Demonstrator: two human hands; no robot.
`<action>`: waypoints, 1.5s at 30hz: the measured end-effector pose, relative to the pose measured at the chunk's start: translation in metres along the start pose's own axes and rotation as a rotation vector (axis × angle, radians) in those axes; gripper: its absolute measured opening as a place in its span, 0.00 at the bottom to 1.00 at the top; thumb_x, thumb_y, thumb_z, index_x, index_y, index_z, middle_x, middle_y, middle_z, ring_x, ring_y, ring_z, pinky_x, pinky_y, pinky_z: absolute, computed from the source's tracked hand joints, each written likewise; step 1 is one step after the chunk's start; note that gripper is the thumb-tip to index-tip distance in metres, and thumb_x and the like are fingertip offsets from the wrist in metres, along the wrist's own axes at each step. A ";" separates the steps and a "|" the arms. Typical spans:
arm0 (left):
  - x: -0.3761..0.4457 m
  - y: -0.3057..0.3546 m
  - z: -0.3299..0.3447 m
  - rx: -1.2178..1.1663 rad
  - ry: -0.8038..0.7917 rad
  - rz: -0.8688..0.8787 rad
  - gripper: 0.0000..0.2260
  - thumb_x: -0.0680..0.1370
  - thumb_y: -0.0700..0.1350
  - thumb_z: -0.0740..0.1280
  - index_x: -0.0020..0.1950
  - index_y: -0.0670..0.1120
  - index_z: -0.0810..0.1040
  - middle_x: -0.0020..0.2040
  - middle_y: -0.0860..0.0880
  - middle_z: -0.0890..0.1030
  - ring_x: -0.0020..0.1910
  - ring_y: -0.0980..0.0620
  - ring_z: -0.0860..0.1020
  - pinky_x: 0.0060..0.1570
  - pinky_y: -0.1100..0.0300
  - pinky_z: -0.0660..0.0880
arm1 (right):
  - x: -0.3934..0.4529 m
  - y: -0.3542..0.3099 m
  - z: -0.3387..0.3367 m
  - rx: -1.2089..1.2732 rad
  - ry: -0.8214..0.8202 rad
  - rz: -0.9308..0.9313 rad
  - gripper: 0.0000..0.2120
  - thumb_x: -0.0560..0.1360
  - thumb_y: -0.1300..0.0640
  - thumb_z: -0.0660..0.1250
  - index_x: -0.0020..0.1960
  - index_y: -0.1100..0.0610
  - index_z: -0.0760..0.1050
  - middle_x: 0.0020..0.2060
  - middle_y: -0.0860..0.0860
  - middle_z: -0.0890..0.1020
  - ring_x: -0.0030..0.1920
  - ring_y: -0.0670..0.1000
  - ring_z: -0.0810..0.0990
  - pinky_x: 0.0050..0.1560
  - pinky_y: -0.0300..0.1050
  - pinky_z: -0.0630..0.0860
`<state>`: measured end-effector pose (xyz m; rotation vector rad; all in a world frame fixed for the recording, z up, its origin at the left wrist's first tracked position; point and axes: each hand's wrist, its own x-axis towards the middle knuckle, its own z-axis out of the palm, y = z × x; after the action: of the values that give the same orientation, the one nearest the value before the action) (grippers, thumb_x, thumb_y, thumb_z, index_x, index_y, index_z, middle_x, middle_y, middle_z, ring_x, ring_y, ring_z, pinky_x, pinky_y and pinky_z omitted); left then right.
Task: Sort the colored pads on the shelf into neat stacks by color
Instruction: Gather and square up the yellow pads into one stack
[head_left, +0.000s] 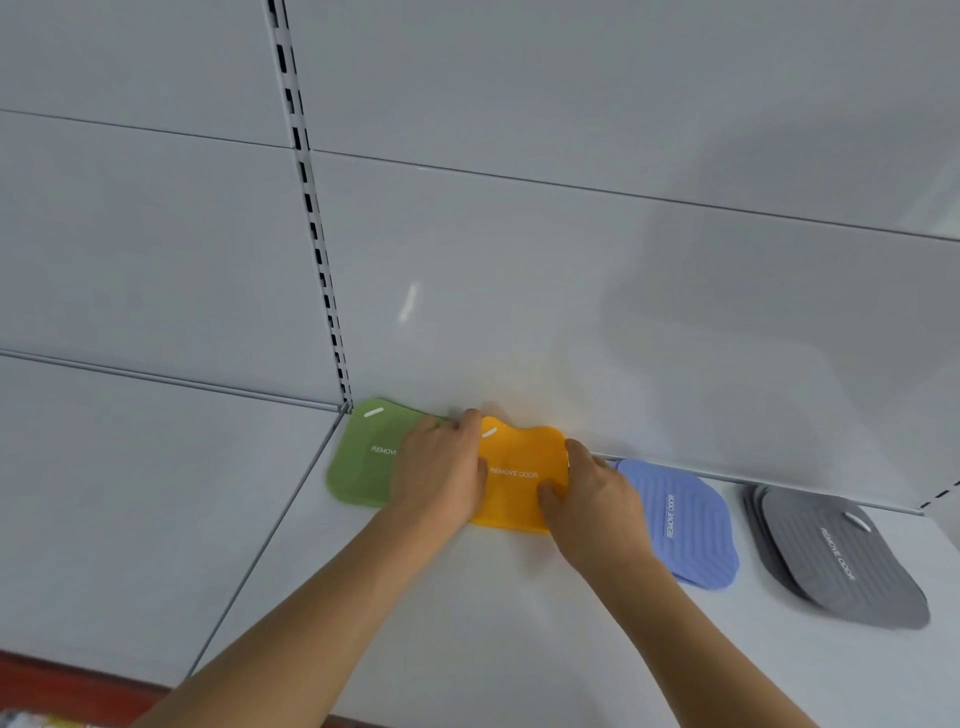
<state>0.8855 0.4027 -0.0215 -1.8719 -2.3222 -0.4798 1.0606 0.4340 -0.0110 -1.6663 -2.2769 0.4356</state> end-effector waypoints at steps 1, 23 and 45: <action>-0.001 0.000 0.000 0.004 -0.003 -0.007 0.18 0.80 0.49 0.68 0.68 0.47 0.71 0.55 0.46 0.85 0.56 0.41 0.79 0.46 0.50 0.69 | 0.000 0.000 0.001 -0.002 -0.001 -0.001 0.21 0.81 0.51 0.62 0.72 0.53 0.68 0.58 0.55 0.82 0.56 0.57 0.81 0.52 0.48 0.76; -0.025 -0.023 -0.002 0.157 -0.033 0.204 0.28 0.74 0.71 0.60 0.57 0.50 0.81 0.49 0.49 0.83 0.53 0.43 0.77 0.56 0.46 0.73 | -0.014 0.028 -0.008 -0.342 -0.067 -0.218 0.30 0.76 0.28 0.53 0.60 0.47 0.78 0.55 0.48 0.82 0.61 0.55 0.75 0.58 0.52 0.76; -0.033 -0.026 -0.011 0.213 -0.118 0.373 0.24 0.73 0.68 0.67 0.47 0.47 0.84 0.52 0.47 0.80 0.57 0.41 0.76 0.61 0.45 0.75 | -0.028 0.038 0.002 -0.402 -0.024 -0.303 0.34 0.78 0.28 0.48 0.65 0.48 0.78 0.60 0.51 0.81 0.63 0.57 0.77 0.64 0.54 0.76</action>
<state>0.8666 0.3639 -0.0248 -2.2006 -1.9237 -0.0766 1.1013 0.4181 -0.0299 -1.4358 -2.7104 -0.0782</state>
